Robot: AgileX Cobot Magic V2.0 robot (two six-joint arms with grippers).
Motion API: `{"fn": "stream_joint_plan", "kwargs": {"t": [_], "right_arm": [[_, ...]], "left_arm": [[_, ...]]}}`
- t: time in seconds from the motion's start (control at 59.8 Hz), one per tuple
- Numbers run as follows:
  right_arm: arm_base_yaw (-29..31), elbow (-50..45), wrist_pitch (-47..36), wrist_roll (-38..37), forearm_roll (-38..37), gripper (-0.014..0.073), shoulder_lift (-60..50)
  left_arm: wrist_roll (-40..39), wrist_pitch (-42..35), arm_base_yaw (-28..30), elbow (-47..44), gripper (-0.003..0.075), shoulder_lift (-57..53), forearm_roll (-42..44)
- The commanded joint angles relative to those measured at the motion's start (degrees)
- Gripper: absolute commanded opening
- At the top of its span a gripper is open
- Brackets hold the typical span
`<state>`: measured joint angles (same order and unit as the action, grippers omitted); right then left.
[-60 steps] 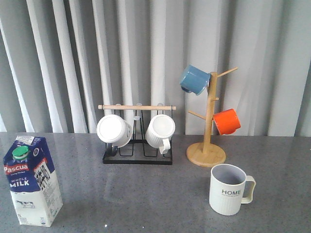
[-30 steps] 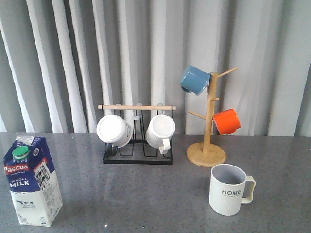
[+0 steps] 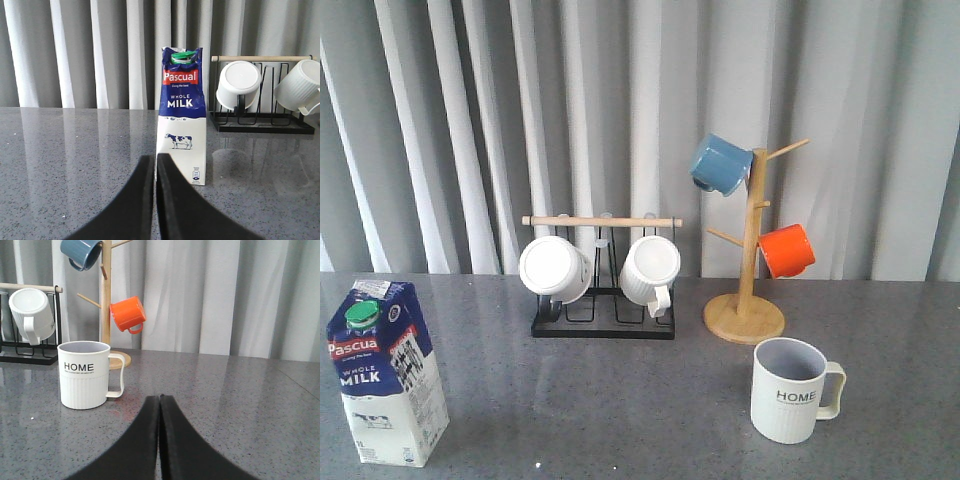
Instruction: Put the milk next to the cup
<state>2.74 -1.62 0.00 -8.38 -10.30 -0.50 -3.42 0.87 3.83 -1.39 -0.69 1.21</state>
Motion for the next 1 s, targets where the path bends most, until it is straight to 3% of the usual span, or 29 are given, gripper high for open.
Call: {"fn": "stream_joint_plan", "kwargs": {"t": [0.0,0.452,0.669,0.837,0.987], "right_arm": [[0.4,-0.5,-4.3,0.3,-0.6,-0.0004,-0.9],[0.4,-0.5,-4.3,-0.8,-0.2,-0.0004,-0.9],[0.4,-0.5,-4.3,-1.0,5.9,-0.0004,-0.9],[0.3,-0.5,-5.1,-0.8,5.8,-0.0004,-0.9],[0.2,-0.4,-7.2,-1.2,7.1,-0.0004,-0.9]], "left_arm": [[-0.3,-4.6,0.0,1.3,-0.0006,-0.6,-0.1],[-0.3,-4.6,0.0,1.3,-0.0006,-0.6,-0.1],[-0.8,-5.6,0.0,1.3,-0.0006,-0.6,-0.5],[-1.3,-10.6,0.0,1.7,-0.0006,-0.6,-0.6],[-6.8,-19.0,0.0,1.7,-0.0006,-0.6,-0.6]]}}
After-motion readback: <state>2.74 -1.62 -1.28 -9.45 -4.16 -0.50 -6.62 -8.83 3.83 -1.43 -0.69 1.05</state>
